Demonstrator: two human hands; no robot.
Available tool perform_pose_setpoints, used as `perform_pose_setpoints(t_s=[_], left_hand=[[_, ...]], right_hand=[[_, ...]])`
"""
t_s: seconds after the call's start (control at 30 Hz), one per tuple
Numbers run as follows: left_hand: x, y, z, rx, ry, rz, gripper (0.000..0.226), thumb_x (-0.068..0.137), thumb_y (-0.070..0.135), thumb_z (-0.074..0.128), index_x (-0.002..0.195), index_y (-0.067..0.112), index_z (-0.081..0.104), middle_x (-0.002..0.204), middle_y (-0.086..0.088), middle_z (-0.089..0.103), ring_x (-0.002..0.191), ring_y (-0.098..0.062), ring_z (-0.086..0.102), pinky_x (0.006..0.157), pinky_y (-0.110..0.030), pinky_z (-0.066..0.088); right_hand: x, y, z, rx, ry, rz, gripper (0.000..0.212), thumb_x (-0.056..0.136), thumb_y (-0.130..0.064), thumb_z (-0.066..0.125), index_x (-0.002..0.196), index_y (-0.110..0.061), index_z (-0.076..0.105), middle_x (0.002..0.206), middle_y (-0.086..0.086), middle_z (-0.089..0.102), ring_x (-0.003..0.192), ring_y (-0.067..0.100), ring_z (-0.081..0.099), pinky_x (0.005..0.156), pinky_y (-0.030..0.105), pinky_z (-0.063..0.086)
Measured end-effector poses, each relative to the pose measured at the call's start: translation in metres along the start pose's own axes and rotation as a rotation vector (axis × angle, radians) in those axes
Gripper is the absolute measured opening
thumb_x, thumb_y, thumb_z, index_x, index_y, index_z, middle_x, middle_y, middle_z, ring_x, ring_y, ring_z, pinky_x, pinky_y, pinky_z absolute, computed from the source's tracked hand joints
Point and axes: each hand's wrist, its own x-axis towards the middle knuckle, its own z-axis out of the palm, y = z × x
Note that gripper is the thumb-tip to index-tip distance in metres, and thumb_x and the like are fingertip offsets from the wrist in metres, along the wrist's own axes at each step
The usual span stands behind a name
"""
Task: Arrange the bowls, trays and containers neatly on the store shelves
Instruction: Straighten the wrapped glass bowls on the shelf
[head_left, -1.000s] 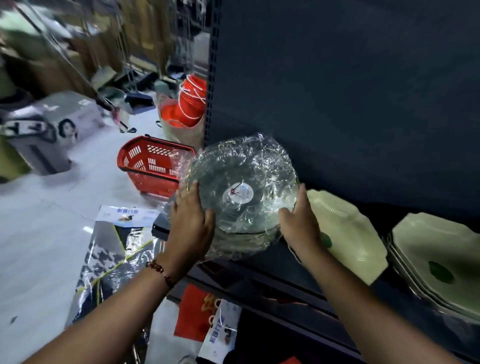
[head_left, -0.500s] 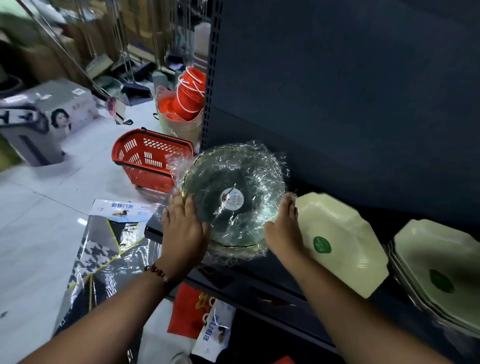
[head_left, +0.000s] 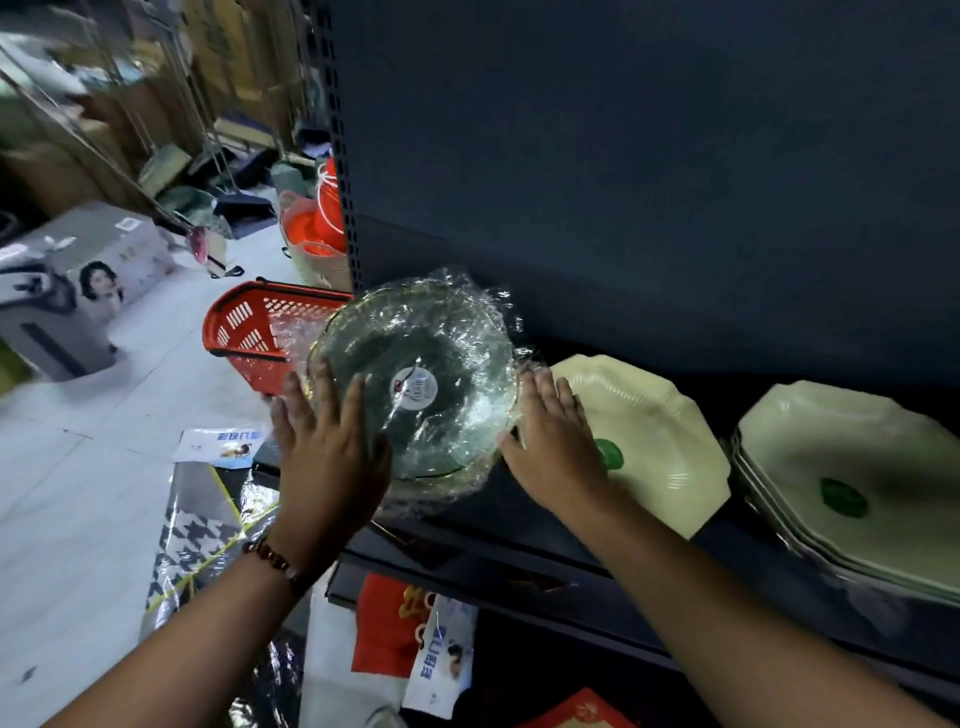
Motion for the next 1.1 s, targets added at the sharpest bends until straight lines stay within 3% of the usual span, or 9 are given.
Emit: perform_pose_setpoints(t_s=[0.17, 0.37, 0.57, 0.73, 0.93, 1.0, 1.1], left_hand=[[-0.004, 0.087, -0.015, -0.004, -0.051, 0.369, 0.070, 0.090, 0.053, 0.024, 0.149, 0.016, 0.030, 0.159, -0.013, 0.013, 0.146, -0.037, 0.008, 0.117, -0.051, 0.010], [-0.024, 0.251, -0.026, -0.019, -0.081, 0.740, 0.072, 0.089, 0.052, 0.021, 0.150, 0.013, 0.027, 0.160, -0.010, 0.012, 0.147, -0.032, 0.009, 0.119, -0.047, 0.012], [-0.063, 0.436, -0.033, -0.081, -0.024, 1.017, 0.069, 0.092, 0.050, 0.019, 0.153, 0.017, 0.014, 0.162, -0.002, 0.000, 0.149, -0.022, -0.002, 0.119, -0.037, -0.004], [-0.098, 0.570, -0.023, -0.147, -0.034, 1.162, 0.064, 0.099, 0.045, 0.033, 0.154, 0.018, 0.013, 0.162, 0.001, -0.001, 0.148, -0.019, -0.005, 0.120, -0.037, -0.002], [-0.120, 0.646, 0.004, -0.017, -0.220, 1.236, 0.064, 0.101, 0.047, 0.029, 0.154, 0.022, 0.003, 0.161, 0.004, -0.007, 0.147, -0.015, -0.012, 0.119, -0.036, -0.005], [-0.123, 0.660, 0.010, 0.028, -0.246, 1.255, 0.062, 0.101, 0.044, 0.031, 0.154, 0.022, 0.007, 0.162, 0.004, 0.002, 0.148, -0.017, -0.005, 0.120, -0.038, -0.002], [-0.119, 0.673, 0.019, 0.002, -0.245, 1.257, 0.056, 0.100, 0.040, 0.039, 0.152, 0.023, 0.023, 0.156, 0.004, 0.029, 0.147, -0.019, 0.016, 0.120, -0.038, 0.009]], right_hand=[[-0.046, 0.048, -0.047, -0.056, 0.031, -0.070, 0.073, 0.096, -0.043, 0.042, 0.154, -0.019, 0.004, 0.162, 0.003, -0.001, 0.148, 0.020, -0.008, 0.119, 0.033, -0.008], [-0.128, 0.155, -0.132, -0.113, 0.169, 0.036, 0.069, 0.096, -0.040, 0.043, 0.153, -0.019, 0.010, 0.162, 0.005, 0.005, 0.148, 0.022, -0.004, 0.118, 0.034, -0.007], [-0.227, 0.288, -0.220, -0.150, 0.284, 0.246, 0.069, 0.097, -0.042, 0.040, 0.154, -0.026, 0.004, 0.161, -0.003, -0.006, 0.146, 0.015, -0.016, 0.113, 0.025, -0.017], [-0.294, 0.388, -0.259, -0.194, 0.373, 0.384, 0.069, 0.093, -0.046, 0.040, 0.153, -0.020, 0.016, 0.161, 0.003, 0.008, 0.148, 0.022, -0.005, 0.118, 0.030, -0.007], [-0.331, 0.456, -0.256, -0.095, 0.313, 0.532, 0.069, 0.096, -0.040, 0.045, 0.154, -0.022, 0.012, 0.162, 0.004, 0.005, 0.149, 0.023, -0.005, 0.117, 0.031, -0.007], [-0.336, 0.465, -0.250, -0.060, 0.311, 0.546, 0.068, 0.096, -0.037, 0.046, 0.154, -0.021, 0.012, 0.162, 0.005, 0.005, 0.149, 0.024, -0.004, 0.118, 0.032, -0.005], [-0.339, 0.473, -0.241, -0.006, 0.316, 0.559, 0.068, 0.096, -0.035, 0.047, 0.154, -0.021, 0.012, 0.162, 0.004, 0.004, 0.149, 0.023, -0.003, 0.120, 0.034, -0.004]])
